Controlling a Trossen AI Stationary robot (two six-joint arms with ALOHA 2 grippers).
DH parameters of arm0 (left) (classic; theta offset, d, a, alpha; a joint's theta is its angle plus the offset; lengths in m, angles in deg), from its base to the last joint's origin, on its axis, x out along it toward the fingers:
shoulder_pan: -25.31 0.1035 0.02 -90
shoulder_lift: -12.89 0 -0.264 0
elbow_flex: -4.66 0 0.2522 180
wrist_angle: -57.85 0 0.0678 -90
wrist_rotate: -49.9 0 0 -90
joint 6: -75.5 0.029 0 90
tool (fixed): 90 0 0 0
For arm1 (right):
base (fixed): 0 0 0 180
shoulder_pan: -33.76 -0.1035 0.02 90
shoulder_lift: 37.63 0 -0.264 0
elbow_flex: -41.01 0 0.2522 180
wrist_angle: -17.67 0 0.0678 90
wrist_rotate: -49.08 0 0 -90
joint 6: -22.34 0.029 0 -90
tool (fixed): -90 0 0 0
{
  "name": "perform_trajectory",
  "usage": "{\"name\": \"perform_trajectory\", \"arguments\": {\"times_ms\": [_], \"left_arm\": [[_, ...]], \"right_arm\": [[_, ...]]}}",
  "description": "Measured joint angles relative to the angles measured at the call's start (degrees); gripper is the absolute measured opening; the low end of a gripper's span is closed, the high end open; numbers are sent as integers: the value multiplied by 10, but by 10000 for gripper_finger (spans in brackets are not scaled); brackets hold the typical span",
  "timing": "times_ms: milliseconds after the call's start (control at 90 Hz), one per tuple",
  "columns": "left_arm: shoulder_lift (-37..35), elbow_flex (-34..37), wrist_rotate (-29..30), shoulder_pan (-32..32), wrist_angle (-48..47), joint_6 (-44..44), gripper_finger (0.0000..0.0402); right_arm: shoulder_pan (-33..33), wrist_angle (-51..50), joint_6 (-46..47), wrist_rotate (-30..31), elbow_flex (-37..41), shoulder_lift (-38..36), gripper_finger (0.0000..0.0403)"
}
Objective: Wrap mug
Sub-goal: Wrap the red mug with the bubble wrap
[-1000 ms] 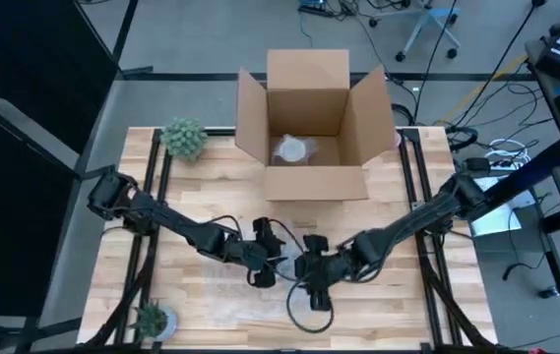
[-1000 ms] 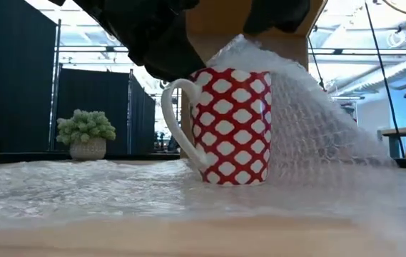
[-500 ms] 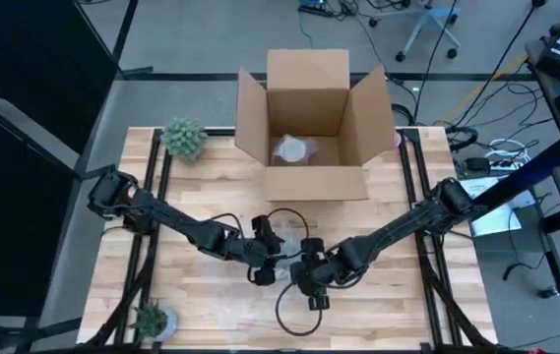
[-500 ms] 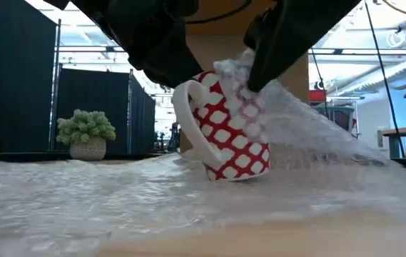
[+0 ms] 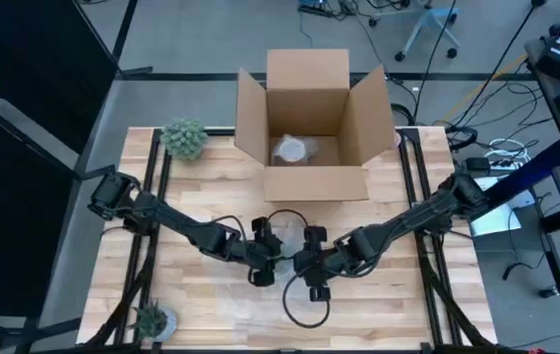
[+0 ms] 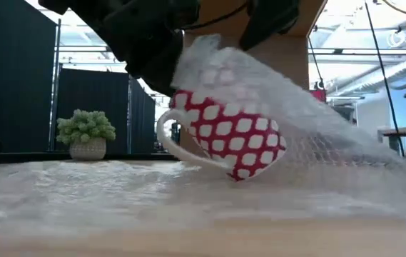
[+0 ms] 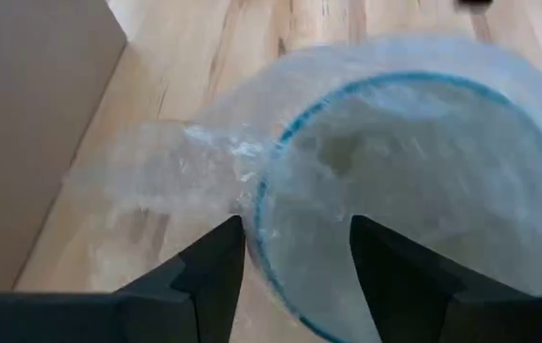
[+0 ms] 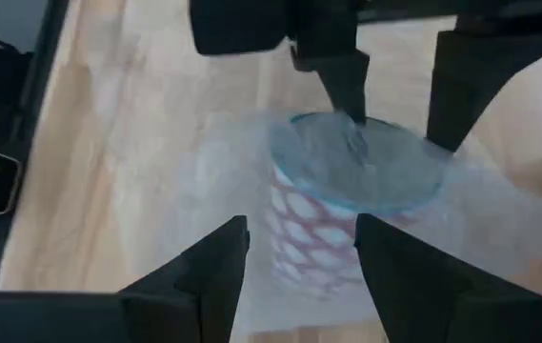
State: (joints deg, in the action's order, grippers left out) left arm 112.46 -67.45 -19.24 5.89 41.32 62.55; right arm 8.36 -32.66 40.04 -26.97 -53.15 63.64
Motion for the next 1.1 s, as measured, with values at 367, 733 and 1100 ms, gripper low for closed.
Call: {"name": "perform_trajectory", "arguments": {"times_ms": [367, 733, 1100], "left_arm": [[-2, -23, -14, 0, 8, 0, 180], [-2, -23, -65, -1, 43, -2, 180], [2, -23, -89, 7, 71, -15, 180]], "right_arm": [[-5, -25, 46, 12, 1, 23, 185], [-47, 69, 207, 81, 110, 24, 185], [-57, 219, 269, 107, 247, 24, 185]]}}
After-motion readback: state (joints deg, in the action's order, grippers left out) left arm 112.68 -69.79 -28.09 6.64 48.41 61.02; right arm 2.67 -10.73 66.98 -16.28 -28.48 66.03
